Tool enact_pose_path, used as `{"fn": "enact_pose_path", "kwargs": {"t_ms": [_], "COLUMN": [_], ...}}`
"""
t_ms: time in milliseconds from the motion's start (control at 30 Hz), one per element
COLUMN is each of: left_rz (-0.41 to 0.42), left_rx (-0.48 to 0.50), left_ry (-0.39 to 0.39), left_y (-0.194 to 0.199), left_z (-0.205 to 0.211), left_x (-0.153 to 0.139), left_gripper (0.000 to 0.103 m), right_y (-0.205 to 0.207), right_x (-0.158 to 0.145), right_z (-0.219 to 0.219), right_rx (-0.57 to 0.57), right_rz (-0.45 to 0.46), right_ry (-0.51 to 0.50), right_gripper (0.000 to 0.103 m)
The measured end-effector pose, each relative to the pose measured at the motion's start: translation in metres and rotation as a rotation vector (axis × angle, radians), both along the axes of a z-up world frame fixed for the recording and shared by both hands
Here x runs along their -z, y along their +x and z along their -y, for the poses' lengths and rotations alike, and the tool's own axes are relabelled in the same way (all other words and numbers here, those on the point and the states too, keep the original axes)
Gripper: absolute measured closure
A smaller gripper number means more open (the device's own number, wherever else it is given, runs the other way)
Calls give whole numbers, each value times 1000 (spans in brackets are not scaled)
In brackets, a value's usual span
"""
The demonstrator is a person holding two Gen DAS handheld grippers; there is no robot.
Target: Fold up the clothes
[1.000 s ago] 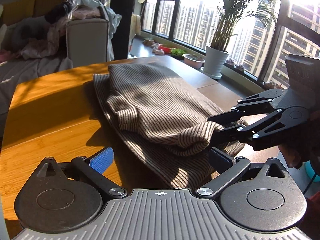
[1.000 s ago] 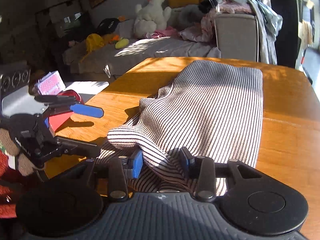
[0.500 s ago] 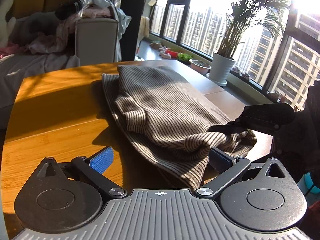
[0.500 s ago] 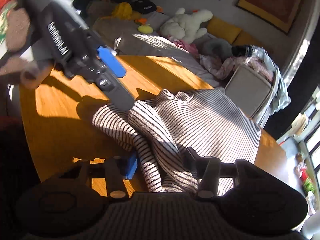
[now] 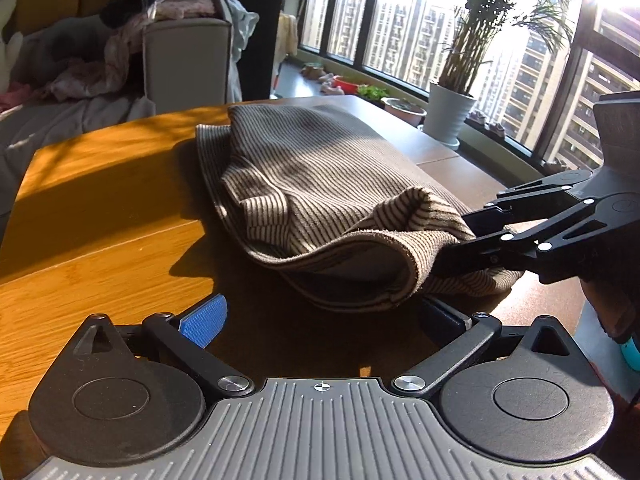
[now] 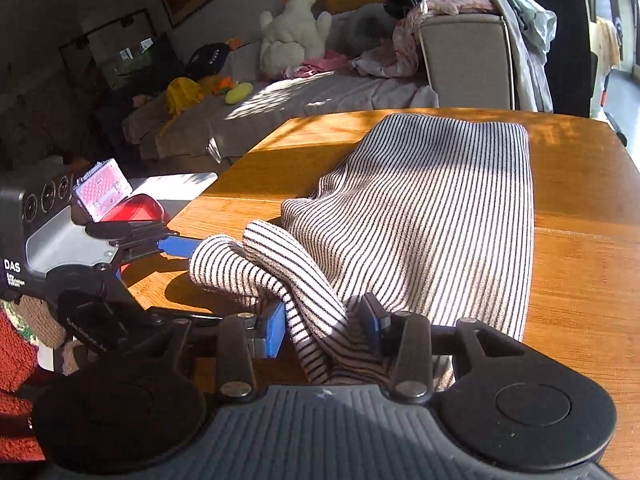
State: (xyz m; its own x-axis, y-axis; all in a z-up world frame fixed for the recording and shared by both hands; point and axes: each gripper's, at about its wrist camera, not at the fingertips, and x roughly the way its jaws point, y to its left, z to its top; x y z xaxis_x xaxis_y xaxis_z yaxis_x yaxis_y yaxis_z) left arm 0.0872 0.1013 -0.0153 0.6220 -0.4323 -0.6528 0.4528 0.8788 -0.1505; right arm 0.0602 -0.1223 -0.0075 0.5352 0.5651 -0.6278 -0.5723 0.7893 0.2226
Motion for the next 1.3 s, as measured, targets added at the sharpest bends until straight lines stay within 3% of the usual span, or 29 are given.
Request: {"fn": "enact_pose_path", "kwargs": {"t_ms": [67, 200, 333, 467, 500, 600, 700, 800, 933, 1033, 1100, 1167, 1300], "left_rz": [-13, -13, 0, -7, -8, -6, 24, 55, 85, 69, 47, 4, -84], "left_rx": [-39, -63, -52, -56, -59, -62, -74, -97, -145, -126, -95, -74, -71], "left_ry": [-15, -42, -54, -62, -63, -66, -78, -142, -218, -166, -106, -73, -76], "left_y": [7, 12, 12, 14, 14, 12, 6, 6, 21, 46, 62, 75, 92], "left_z": [0, 2, 8, 10, 11, 7, -5, -19, -25, -12, -1, 2, -6], "left_x": [-1, -9, -16, -17, -17, -19, -29, -44, -56, -48, -38, -26, -5], "left_gripper": [0, 0, 0, 0, 0, 0, 0, 0, 0, 1, 9, 27, 29], "right_y": [-16, -53, -73, -70, -67, -53, -47, -48, -67, -84, -90, -86, -27], "right_x": [-4, -2, 22, 37, 39, 40, 29, 9, -13, -39, -64, -91, -121], "right_z": [-9, -24, -40, -56, -60, -66, -64, -57, -51, -47, -46, -45, -41], "right_rx": [-37, -98, -160, -119, -110, -133, -151, -171, -279, -366, -405, -445, -501], "right_rz": [103, 358, 469, 595, 615, 600, 545, 485, 435, 440, 460, 487, 440], "right_ry": [-92, -309, -476, -564, -582, -619, -606, -560, -579, -632, -654, -649, -542], "right_gripper": [61, 22, 17, 15, 18, 61, 71, 74, 75, 76, 77, 77, 76]}}
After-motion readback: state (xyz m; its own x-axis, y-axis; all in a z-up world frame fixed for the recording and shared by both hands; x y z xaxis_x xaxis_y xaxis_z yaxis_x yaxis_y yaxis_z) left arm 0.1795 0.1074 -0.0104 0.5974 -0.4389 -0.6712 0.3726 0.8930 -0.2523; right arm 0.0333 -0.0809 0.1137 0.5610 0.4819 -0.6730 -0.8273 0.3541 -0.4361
